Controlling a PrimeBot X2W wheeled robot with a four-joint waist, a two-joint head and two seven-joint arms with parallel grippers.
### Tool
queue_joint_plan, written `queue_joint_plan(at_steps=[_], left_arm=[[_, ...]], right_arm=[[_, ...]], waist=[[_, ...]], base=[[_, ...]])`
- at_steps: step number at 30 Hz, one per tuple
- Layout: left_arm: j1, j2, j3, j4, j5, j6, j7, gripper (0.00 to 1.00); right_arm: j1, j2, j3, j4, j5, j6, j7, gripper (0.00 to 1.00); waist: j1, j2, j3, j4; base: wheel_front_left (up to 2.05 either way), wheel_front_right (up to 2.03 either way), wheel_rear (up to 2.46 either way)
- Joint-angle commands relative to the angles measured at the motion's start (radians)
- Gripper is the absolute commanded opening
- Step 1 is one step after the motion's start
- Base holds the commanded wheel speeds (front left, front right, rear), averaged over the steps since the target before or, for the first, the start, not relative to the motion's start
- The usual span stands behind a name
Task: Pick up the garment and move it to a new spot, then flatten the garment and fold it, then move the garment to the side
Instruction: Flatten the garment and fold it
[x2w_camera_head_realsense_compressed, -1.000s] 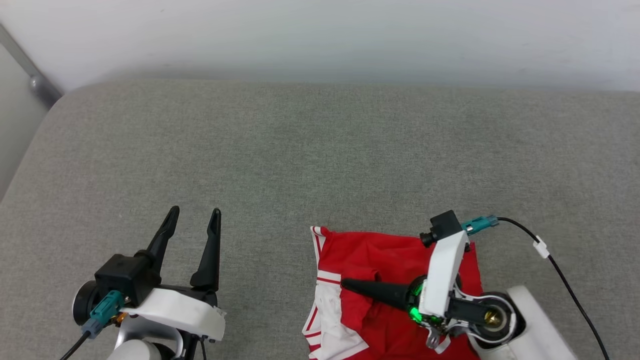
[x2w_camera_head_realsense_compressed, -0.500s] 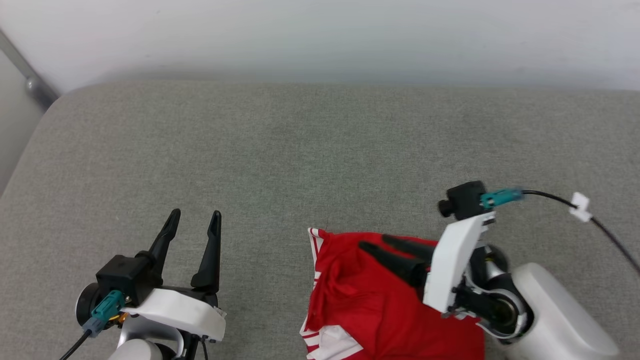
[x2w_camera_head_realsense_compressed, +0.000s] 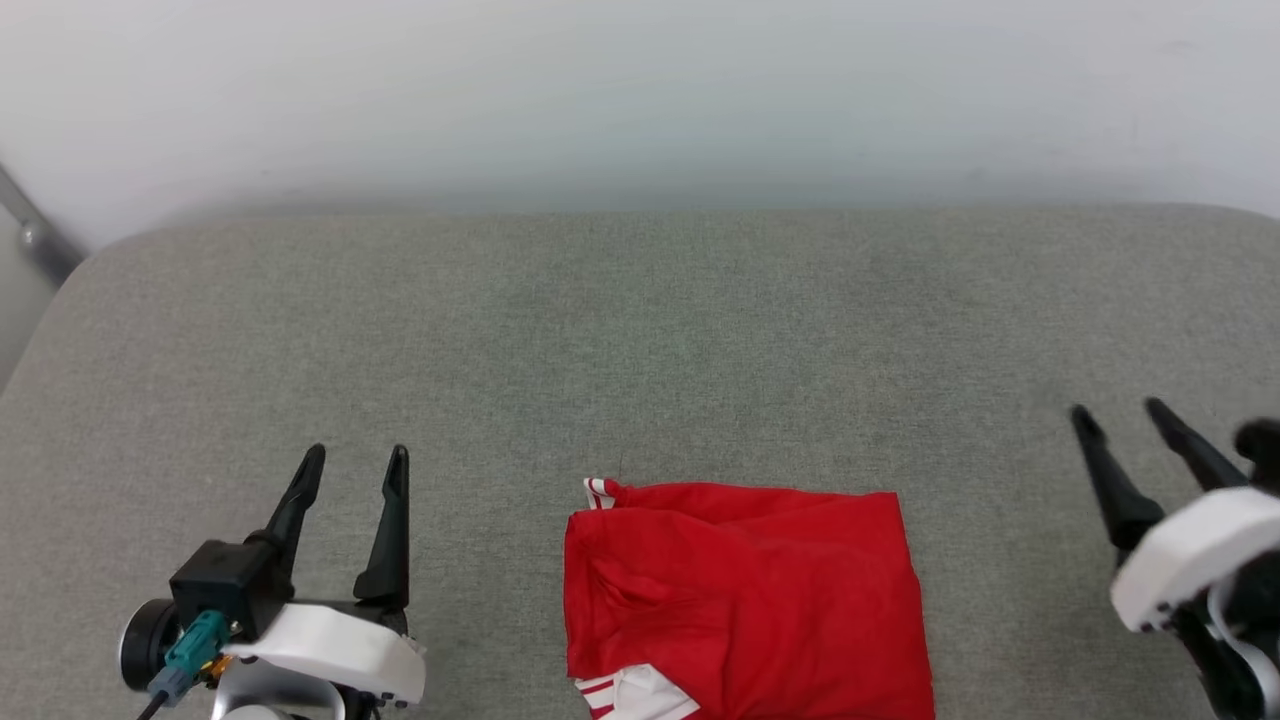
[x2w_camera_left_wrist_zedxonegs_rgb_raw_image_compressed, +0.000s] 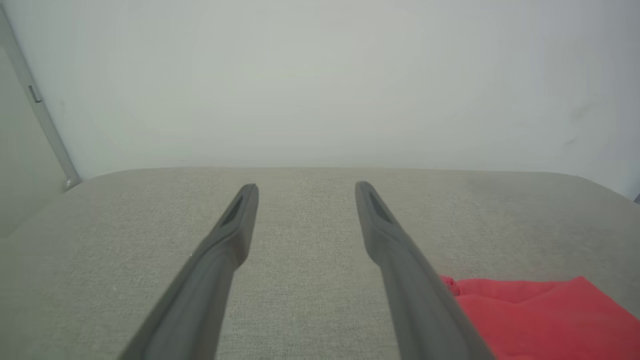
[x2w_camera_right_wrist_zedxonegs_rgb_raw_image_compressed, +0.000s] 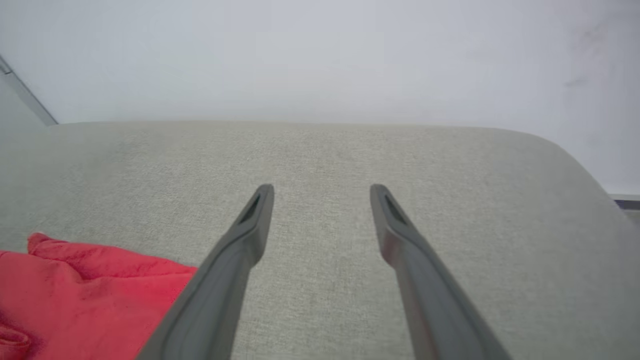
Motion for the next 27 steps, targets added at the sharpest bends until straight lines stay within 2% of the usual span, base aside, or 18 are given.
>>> queue_joint_plan(at_steps=[1,4,7,14,27], left_arm=[[0.016,0.004,0.003,-0.001,0.012,0.008,-0.008,1.0],[0.033,0.005,0.007,-0.007,0.015,0.017,-0.011,1.0],[0.051,0.008,0.01,-0.008,0.021,0.025,-0.016,1.0],[0.097,0.002,-0.003,-0.006,0.027,0.043,-0.018,1.0],[0.12,-0.008,-0.004,-0.008,0.017,0.059,-0.018,1.0]], right_arm=[[0.033,0.015,-0.042,-0.029,-0.03,0.0,-0.013,1.0],[0.11,0.058,-0.12,-0.117,-0.093,0.0,-0.032,1.0],[0.172,0.098,-0.142,-0.193,-0.123,0.0,-0.061,1.0],[0.267,0.166,-0.086,-0.266,-0.133,0.0,-0.108,1.0],[0.284,0.193,-0.045,-0.302,-0.154,-0.001,-0.104,1.0]], waist=[[0.0,0.0,-0.007,-0.003],[0.0,0.0,-0.018,-0.009],[0.0,0.0,-0.03,-0.014],[0.0,0.0,-0.065,-0.021],[0.0,0.0,-0.077,-0.035]], base=[[0.0,0.0,0.0],[0.0,0.0,0.0],[0.0,0.0,0.0],[0.0,0.0,0.0],[0.0,0.0,0.0]])
